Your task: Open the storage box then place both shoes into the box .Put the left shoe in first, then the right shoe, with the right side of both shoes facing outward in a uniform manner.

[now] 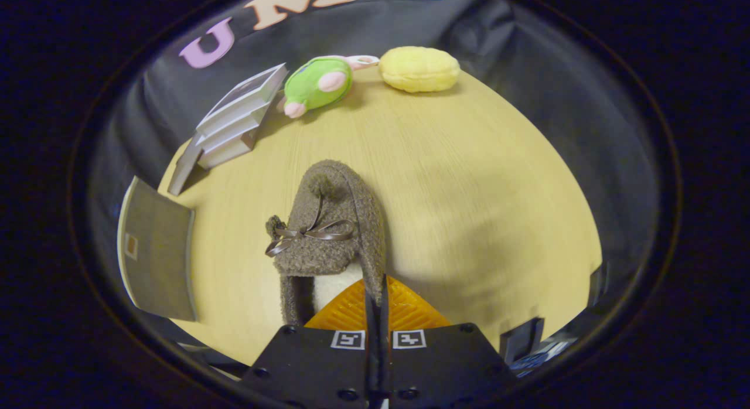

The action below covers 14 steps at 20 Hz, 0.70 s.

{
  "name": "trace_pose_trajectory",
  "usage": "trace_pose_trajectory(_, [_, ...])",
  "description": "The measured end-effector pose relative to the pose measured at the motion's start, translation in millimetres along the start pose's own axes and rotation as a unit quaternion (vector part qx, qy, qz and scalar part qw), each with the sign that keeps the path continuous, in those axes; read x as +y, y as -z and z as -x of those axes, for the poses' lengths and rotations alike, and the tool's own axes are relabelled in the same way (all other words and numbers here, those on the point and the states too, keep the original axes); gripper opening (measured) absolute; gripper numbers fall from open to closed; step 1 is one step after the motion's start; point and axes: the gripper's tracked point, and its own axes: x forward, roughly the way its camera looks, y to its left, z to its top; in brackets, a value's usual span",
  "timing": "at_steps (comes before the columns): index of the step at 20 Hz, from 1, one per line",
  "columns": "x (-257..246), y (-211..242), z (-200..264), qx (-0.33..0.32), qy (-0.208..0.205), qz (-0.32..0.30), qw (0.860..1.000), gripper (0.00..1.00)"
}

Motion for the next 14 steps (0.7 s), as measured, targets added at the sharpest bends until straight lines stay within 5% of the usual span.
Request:
trace_pose_trajectory(5, [19.1, -6.3, 19.2, -0.007, -0.014, -0.068, 0.998, 0.03])
trace_pose_trajectory(14, [105.8, -23.3, 78.5, -0.050, -0.055, -0.065, 0.995, 0.04])
